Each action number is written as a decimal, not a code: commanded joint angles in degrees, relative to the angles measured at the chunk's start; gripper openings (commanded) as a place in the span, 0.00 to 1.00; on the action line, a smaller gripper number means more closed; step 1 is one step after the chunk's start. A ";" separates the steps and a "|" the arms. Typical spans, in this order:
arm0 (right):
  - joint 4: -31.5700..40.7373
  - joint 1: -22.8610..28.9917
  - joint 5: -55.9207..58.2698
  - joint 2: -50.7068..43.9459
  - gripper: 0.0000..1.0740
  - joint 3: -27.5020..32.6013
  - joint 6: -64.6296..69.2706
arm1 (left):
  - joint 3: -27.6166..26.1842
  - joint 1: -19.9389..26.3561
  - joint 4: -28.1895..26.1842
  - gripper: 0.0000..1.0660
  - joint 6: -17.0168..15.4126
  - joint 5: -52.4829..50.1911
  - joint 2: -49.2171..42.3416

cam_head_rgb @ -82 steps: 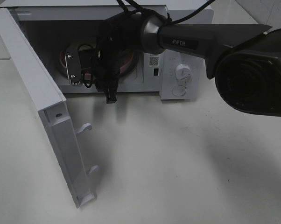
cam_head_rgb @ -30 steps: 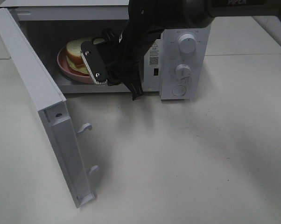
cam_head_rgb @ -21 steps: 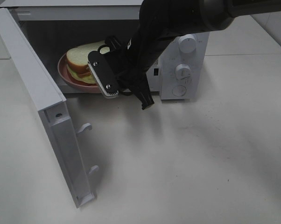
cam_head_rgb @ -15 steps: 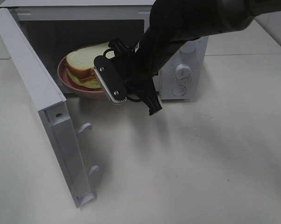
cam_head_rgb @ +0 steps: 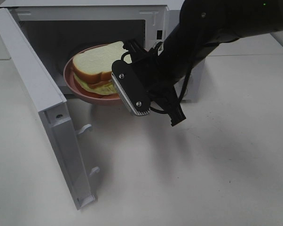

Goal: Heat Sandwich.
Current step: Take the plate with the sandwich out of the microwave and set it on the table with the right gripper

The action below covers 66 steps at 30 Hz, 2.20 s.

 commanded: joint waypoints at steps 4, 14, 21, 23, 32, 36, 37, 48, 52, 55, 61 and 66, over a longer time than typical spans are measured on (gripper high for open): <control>0.17 0.00 -2.23 -5.50 0.00 4.98 0.06 | -0.06 -0.06 -0.11 0.92 -0.34 -0.63 -0.29; 0.17 0.11 -4.53 -16.62 0.00 17.59 0.06 | -0.06 -0.06 -0.11 0.92 -0.34 -0.63 -0.29; 0.11 0.11 -4.41 -24.12 0.00 24.92 1.49 | -0.06 -0.06 -0.11 0.92 -0.34 -0.63 -0.29; 0.11 0.11 -4.41 -25.38 0.00 25.95 1.83 | -0.06 -0.06 -0.11 0.92 -0.34 -0.63 -0.29; -0.11 0.11 -2.69 -35.52 0.00 33.75 2.23 | -0.06 -0.06 -0.11 0.92 -0.34 -0.63 -0.29; -4.07 0.11 -0.40 -41.08 0.00 36.50 7.51 | -0.06 -0.06 -0.11 0.92 -0.34 -0.63 -0.29; -4.07 0.11 -0.40 -41.08 0.00 36.50 7.51 | -0.06 -0.06 -0.11 0.92 -0.34 -0.63 -0.29; -16.96 0.11 5.27 -52.31 0.00 41.25 24.81 | -0.06 -0.06 -0.11 0.92 -0.34 -0.63 -0.29; -21.31 0.11 7.05 -53.51 0.00 41.42 32.31 | -0.06 -0.06 -0.11 0.92 -0.34 -0.63 -0.29; -23.55 0.11 7.79 -53.51 0.00 41.42 35.58 | -0.06 -0.06 -0.11 0.92 -0.34 -0.63 -0.29; -28.53 0.11 7.91 -53.51 0.00 41.42 45.44 | -0.06 -0.06 -0.11 0.92 -0.34 -0.63 -0.29; -31.51 0.11 9.80 -53.51 0.00 41.42 51.34 | -0.06 -0.06 -0.11 0.92 -0.34 -0.63 -0.29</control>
